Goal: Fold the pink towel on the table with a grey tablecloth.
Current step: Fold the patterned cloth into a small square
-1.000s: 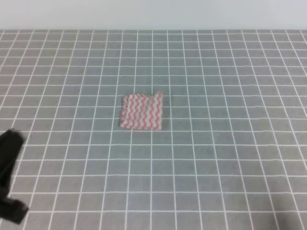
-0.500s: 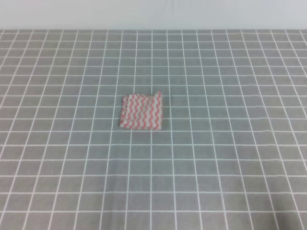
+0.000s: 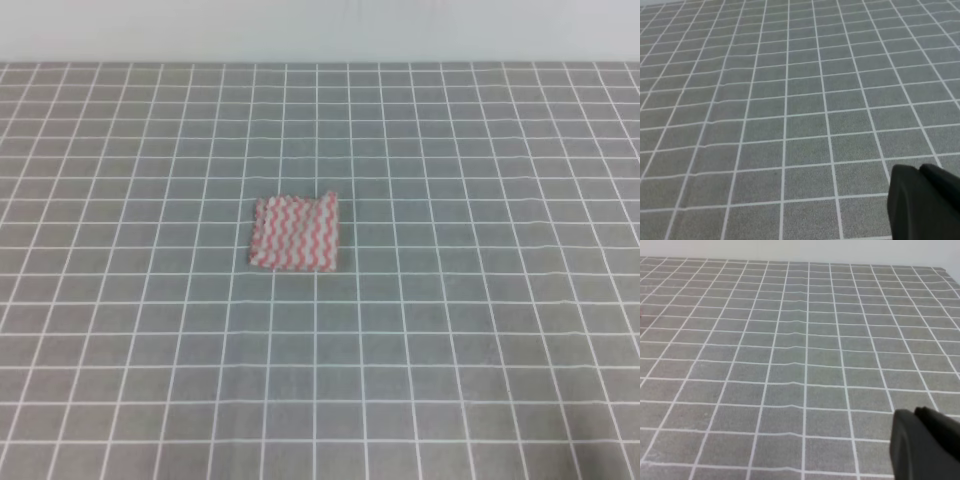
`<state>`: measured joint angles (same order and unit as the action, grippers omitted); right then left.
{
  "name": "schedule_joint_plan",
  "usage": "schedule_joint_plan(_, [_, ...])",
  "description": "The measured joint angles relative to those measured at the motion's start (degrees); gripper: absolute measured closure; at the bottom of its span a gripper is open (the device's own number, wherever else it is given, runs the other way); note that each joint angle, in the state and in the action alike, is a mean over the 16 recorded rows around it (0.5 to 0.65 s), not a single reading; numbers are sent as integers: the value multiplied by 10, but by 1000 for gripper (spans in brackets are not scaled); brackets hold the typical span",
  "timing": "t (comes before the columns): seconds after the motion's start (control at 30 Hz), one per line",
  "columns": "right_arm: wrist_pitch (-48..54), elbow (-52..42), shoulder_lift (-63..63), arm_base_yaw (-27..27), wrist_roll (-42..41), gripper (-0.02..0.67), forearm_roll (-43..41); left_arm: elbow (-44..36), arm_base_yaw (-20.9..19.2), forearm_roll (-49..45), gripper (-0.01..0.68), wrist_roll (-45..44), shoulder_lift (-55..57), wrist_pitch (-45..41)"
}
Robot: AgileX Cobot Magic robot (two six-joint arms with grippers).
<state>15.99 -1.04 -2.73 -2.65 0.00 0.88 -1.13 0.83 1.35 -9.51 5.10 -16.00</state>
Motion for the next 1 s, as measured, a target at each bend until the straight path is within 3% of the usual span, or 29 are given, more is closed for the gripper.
schedule_joint_plan(1.0, [4,7,3,0,0,651,1,-1,0,1,672,1,-70,-4])
